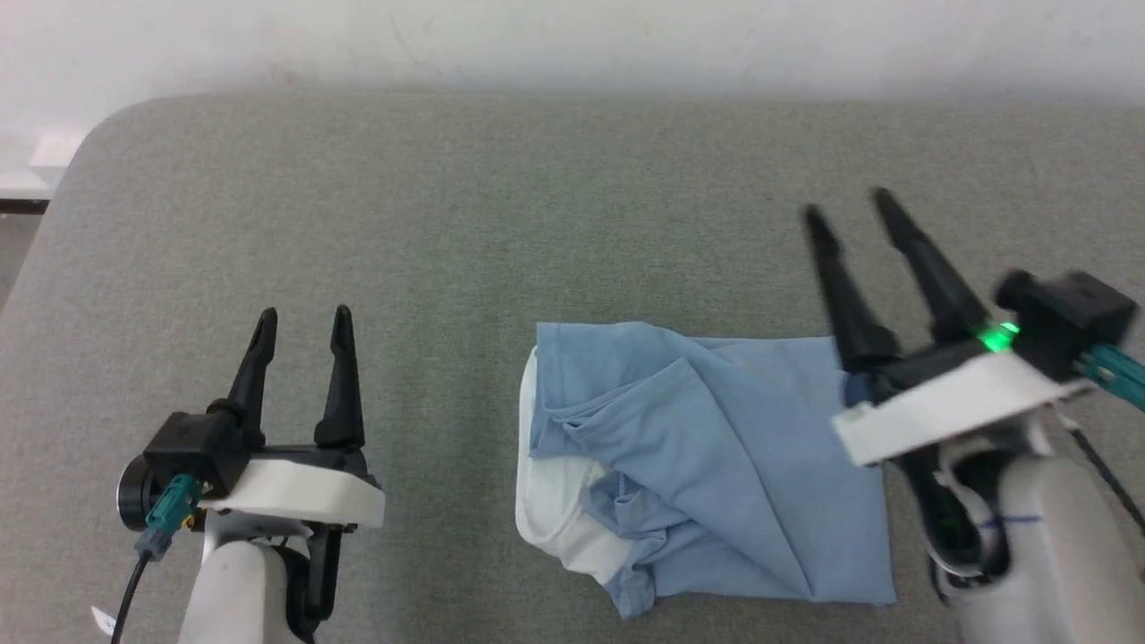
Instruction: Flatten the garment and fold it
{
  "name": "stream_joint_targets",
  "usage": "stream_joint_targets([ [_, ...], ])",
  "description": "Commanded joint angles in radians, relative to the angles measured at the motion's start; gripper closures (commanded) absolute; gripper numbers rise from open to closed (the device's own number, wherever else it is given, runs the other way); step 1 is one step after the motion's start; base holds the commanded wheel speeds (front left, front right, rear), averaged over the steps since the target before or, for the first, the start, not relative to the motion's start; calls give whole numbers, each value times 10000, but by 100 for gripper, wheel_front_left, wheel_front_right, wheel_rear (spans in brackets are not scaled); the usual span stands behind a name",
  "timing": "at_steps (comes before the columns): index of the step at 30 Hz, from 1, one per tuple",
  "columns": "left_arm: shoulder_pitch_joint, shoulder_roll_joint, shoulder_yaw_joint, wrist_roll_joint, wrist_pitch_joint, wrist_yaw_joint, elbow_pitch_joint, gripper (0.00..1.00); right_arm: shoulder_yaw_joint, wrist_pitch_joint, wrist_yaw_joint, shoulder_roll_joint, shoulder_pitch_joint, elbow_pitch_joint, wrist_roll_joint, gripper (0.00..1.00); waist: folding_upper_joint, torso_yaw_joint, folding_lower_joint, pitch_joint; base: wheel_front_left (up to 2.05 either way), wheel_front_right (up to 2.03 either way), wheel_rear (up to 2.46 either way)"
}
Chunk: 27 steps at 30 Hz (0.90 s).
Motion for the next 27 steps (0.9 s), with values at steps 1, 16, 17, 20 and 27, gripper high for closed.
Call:
stream_joint_targets([
  [1, 149, -48, 53, 101, -47, -24, -52, 0, -510, -183, -17, -6, 399, -8, -34, 0, 0, -168, 2, -127, 0, 0, 0],
  [16, 122, -49, -64, 44, -47, -28, -121, 0, -2651, 2321, -17, -5, 1697, 3554, 2551, 0, 0, -315, 2, -115, 0, 0, 0],
  [17, 110, -49, -78, 31, -47, -28, -116, 0, -2617, 2473, -17, -5, 1614, 3843, 2790, 0, 0, -295, 2, -104, 0, 0, 0],
  [20, 87, -49, -119, 0, -47, -26, -107, 0, -2383, 2807, -17, -5, 1302, 4656, 3506, 0, 0, -229, 2, -65, 0, 0, 0],
  [27, 81, -49, -149, -13, -47, -11, -81, 0, -1696, 3508, -17, -5, 677, 5962, 3588, 71, 0, -132, 2, -4, 0, 0, 0],
])
